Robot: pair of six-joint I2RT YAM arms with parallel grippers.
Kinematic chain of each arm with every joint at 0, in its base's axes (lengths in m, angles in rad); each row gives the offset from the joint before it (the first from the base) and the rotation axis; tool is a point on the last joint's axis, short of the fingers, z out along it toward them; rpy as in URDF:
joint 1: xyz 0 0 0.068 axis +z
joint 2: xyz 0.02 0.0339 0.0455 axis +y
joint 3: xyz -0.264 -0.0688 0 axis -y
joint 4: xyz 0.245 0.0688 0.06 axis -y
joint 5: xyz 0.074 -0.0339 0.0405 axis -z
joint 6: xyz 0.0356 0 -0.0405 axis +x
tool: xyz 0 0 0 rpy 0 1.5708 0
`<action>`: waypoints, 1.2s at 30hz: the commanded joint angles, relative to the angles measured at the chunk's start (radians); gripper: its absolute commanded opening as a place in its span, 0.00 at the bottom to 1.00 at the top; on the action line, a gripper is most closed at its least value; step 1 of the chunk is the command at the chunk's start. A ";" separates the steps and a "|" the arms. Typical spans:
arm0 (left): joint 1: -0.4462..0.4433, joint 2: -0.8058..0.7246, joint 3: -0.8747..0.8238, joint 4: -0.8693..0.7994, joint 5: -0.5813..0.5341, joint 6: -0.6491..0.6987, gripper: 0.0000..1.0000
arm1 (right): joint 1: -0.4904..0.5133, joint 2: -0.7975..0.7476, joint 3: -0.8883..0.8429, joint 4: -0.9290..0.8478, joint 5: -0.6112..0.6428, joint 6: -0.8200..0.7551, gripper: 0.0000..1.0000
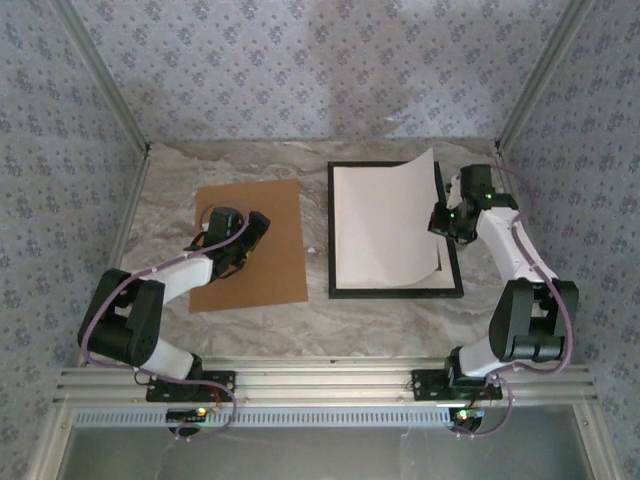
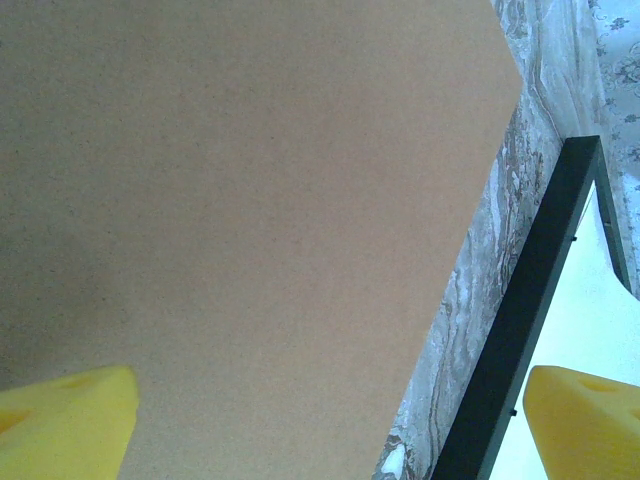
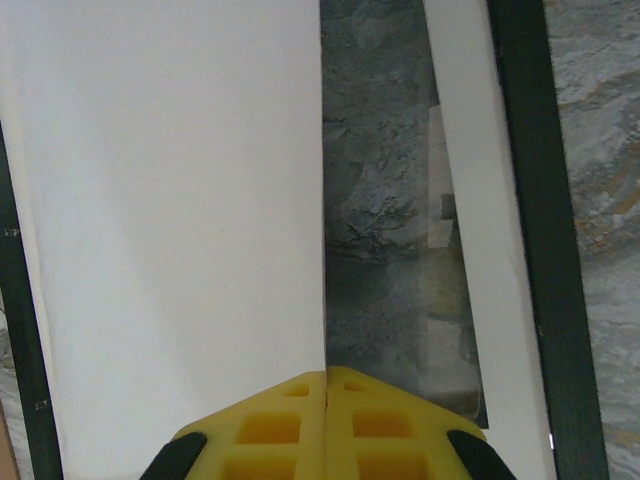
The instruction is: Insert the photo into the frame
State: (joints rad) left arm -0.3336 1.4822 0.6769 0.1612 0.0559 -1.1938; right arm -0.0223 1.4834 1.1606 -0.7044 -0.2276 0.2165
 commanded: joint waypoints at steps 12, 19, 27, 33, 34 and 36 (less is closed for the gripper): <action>0.005 0.012 0.015 0.022 0.002 0.005 0.99 | 0.057 0.056 0.091 -0.019 -0.016 -0.162 0.00; 0.005 0.023 0.019 0.029 0.009 0.004 0.99 | 0.058 0.068 0.108 -0.027 -0.021 -0.193 0.00; 0.005 0.021 0.018 0.028 0.010 0.007 0.99 | 0.062 0.107 0.156 -0.073 0.030 -0.222 0.00; 0.005 0.040 0.025 0.041 0.021 0.000 0.99 | 0.078 0.132 0.149 -0.064 0.005 -0.221 0.00; 0.005 0.042 0.027 0.041 0.023 0.000 0.98 | 0.080 0.138 0.149 -0.065 0.010 -0.221 0.00; 0.005 0.044 0.029 0.041 0.024 0.000 0.98 | 0.080 0.149 0.151 -0.076 0.023 -0.217 0.00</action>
State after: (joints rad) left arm -0.3336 1.5139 0.6785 0.1837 0.0639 -1.1942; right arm 0.0517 1.6073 1.2819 -0.7612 -0.2199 0.0132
